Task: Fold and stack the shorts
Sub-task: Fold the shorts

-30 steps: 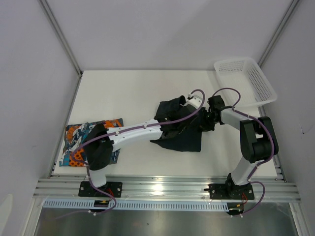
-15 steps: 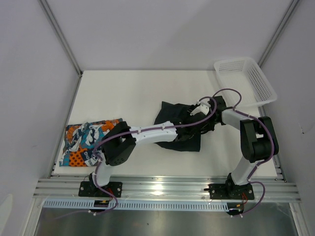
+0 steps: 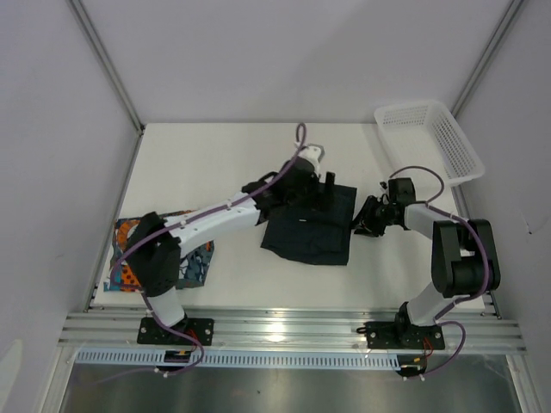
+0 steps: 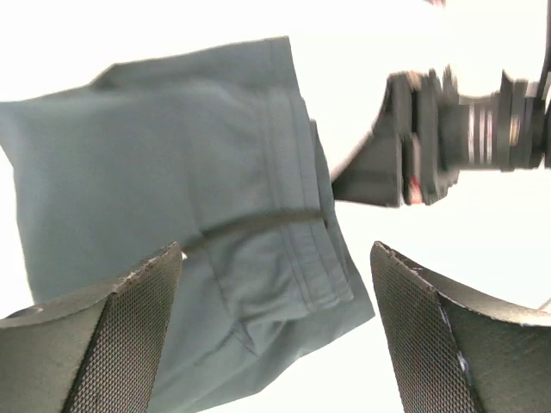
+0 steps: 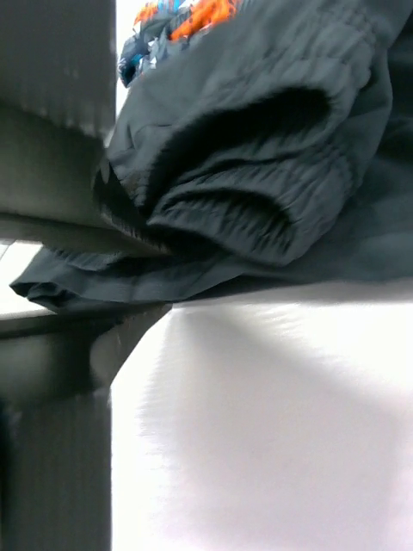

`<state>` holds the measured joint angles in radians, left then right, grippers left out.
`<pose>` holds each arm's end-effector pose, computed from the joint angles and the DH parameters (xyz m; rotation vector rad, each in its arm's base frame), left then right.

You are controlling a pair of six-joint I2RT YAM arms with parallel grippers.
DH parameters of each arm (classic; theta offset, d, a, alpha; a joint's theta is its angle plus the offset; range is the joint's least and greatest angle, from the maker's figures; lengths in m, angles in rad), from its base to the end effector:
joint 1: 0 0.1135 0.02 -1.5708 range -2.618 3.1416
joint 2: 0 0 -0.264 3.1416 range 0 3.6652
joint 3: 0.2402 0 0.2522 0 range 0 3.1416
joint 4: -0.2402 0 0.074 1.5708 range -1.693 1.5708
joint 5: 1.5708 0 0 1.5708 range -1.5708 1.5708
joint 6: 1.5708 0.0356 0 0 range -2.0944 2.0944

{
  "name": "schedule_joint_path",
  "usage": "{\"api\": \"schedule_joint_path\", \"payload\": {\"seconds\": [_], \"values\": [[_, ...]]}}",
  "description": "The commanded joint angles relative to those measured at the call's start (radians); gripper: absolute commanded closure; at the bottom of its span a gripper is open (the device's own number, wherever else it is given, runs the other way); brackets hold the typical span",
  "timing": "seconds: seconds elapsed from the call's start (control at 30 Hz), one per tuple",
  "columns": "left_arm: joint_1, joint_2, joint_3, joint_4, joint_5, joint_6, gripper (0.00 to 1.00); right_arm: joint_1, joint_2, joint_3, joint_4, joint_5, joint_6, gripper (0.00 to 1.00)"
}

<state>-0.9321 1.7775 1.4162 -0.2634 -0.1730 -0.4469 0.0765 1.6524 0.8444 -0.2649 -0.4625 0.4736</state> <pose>0.2511 -0.3279 0.2776 0.4425 2.2026 -0.5806 0.3026 0.0391 0.1480 0.3713 2.6587 0.7923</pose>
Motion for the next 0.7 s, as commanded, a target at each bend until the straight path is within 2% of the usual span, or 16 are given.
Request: {"api": "schedule_joint_path", "payload": {"seconds": [0.0,0.07,0.2,0.43,0.53,0.57,0.63,0.67], "values": [[0.084,-0.092,-0.052,0.081,0.165,-0.053,0.09,-0.038,-0.097,-0.056,0.107,-0.08,0.037,0.61],[0.119,-0.095,-0.062,0.081,0.191,-0.043,0.09,-0.055,-0.135,-0.08,0.136,-0.114,0.04,0.49],[0.173,-0.058,-0.06,0.082,0.239,-0.045,0.09,-0.066,-0.186,-0.106,0.18,-0.131,0.054,0.35],[0.23,0.085,0.03,0.02,0.277,-0.023,0.11,-0.066,-0.164,-0.079,0.199,-0.145,0.066,0.28],[0.236,0.125,0.053,0.004,0.27,-0.01,0.12,-0.054,-0.138,-0.062,0.193,-0.123,0.063,0.4],[0.24,0.132,0.055,0.003,0.276,-0.009,0.13,-0.046,-0.135,-0.056,0.185,-0.113,0.063,0.53],[0.249,0.146,0.053,0.016,0.306,-0.013,0.14,-0.023,-0.147,-0.045,0.161,-0.065,0.054,0.6],[0.253,0.145,0.047,0.026,0.314,-0.013,0.14,-0.015,-0.155,-0.044,0.153,-0.051,0.053,0.69]]}}
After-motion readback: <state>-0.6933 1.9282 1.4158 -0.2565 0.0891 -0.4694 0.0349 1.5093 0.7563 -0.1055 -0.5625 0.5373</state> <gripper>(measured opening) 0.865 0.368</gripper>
